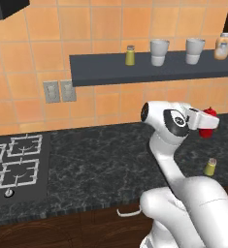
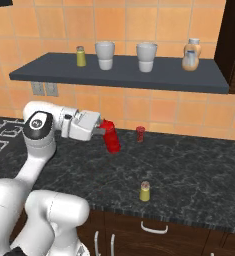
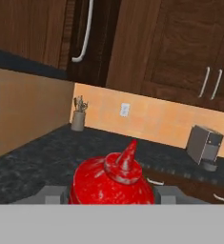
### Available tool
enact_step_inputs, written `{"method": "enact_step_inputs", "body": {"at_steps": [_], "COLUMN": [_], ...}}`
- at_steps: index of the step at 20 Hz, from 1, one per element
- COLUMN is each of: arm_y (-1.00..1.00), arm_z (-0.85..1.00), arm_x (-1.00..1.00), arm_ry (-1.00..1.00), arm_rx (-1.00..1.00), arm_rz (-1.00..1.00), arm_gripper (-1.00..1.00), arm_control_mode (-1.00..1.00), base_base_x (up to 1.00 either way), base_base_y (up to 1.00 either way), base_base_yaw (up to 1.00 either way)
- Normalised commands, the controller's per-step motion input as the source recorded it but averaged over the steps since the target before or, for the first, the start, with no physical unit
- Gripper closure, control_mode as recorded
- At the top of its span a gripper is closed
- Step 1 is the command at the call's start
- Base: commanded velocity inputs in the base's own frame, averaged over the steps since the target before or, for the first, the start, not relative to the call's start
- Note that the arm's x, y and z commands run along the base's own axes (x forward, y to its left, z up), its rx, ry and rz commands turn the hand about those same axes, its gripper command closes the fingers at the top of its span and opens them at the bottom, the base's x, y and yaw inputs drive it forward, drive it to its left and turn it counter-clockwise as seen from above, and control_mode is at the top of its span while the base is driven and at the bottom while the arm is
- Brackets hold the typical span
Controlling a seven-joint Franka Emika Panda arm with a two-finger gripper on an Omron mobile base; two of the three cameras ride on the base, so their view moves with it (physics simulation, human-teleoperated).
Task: Put the shaker and condiment bottle from the counter next to their counterparts in the cabinet.
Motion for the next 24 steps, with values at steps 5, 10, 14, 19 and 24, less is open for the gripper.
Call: {"method": "enact_step_inputs", "body": {"at_steps": [5,10,14,19,24], "arm_y": [-0.4,-0.37,-0.4,-0.31,-0.1], "arm_z": [0.71,0.68,0.73,0.51,0.4], "arm_x": [-0.24,-0.28,-0.21,0.0,0.0], "arm_ry": [-0.01,0.0,0.0,0.0,0.0], "arm_rx": [-0.01,-0.02,0.0,0.0,-0.05], "arm_rz": [0.19,0.21,0.24,0.34,0.36], "arm_gripper": [1.0,1.0,1.0,1.0,1.0], "arm_control_mode": [-1.0,-1.0,-1.0,-1.0,-1.0], "base_base_x": [0.0,0.0,0.0,0.0,0.0], "base_base_y": [0.0,0.0,0.0,0.0,0.0], "base_base_yaw": [0.0,0.0,0.0,0.0,0.0]}}
